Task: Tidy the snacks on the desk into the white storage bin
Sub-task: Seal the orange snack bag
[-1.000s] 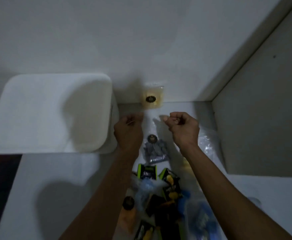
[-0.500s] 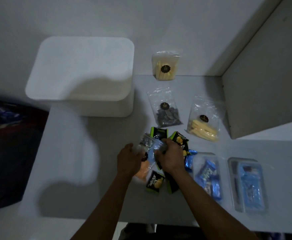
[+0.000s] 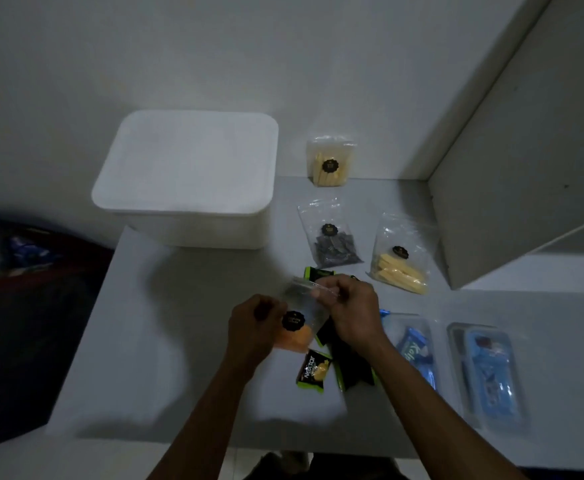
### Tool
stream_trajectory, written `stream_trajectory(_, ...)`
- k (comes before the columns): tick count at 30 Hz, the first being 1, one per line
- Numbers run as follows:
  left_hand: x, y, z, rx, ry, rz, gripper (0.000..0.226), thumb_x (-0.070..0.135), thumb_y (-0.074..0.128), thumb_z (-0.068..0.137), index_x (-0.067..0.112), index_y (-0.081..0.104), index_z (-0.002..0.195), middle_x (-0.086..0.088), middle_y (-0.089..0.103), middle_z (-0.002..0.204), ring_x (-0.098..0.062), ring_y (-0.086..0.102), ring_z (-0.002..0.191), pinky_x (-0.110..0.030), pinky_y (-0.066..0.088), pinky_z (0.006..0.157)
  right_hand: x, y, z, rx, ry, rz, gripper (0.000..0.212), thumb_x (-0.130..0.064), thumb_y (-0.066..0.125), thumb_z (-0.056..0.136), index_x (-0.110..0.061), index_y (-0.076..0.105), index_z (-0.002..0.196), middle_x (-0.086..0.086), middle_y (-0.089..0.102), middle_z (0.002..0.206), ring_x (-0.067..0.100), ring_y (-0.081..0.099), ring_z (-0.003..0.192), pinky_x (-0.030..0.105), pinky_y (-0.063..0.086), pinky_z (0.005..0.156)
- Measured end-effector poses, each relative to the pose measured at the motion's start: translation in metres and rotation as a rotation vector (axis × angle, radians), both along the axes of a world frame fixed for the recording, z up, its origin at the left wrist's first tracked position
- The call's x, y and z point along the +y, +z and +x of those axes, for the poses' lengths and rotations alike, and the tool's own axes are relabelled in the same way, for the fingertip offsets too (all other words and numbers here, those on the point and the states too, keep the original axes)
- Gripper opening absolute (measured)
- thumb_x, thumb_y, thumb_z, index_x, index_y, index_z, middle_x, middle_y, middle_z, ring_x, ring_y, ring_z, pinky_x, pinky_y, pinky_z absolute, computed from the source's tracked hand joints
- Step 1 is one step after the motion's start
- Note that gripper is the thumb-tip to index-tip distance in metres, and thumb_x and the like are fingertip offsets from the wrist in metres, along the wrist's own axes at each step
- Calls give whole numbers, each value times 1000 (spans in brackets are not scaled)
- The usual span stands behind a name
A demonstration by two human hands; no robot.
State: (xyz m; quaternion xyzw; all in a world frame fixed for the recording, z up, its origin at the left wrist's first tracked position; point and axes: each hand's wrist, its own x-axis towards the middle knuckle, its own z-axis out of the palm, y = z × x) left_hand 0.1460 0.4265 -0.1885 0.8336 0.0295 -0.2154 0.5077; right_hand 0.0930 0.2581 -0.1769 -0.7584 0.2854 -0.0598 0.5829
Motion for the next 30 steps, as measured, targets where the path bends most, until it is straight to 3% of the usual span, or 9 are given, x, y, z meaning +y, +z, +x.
stream_trajectory(3,0,28,4,-55,19,-114,8,17,73,85,21,73,77,1,72,74,-13,66,71,-39,54,71,-8,34,4,-61,0,24,14,-16,79,81,-13,76,94,-2,75,87,9,70,80,22,56,73)
stream_trajectory(7,-10,74,10,-172,52,-291,8,17,71,88,21,74,82,-1,73,77,-15,67,73,-41,56,73,-15,85,6,-160,34,43,17,-9,78,80,-6,75,97,2,75,82,1,69,69,16,53,65)
stream_trajectory(13,-17,134,9,-333,20,-496,7,18,65,92,13,70,92,-3,70,80,-8,64,74,-18,49,66,-19,144,1,-275,66,-18,16,-14,78,81,-15,74,97,0,75,79,7,71,73,16,51,63)
stream_trajectory(19,-15,169,7,-420,-59,-475,11,22,65,92,13,71,91,2,71,78,-2,64,74,-11,47,67,-19,186,-6,-308,129,-144,19,-16,79,81,-15,74,100,2,74,85,15,72,79,21,54,70)
stream_trajectory(23,-18,180,5,-466,-61,-443,11,21,65,92,14,70,86,4,69,76,-1,62,73,-11,48,67,-15,211,-7,-197,268,-434,22,-30,78,82,-20,75,102,-6,73,89,1,66,82,10,46,67)
stream_trajectory(30,-19,191,0,-551,-47,-438,14,17,64,93,19,67,79,7,67,73,2,60,70,-10,47,66,-4,233,-2,-182,364,-592,11,-27,69,91,-18,73,95,-5,72,92,7,64,86,15,47,70)
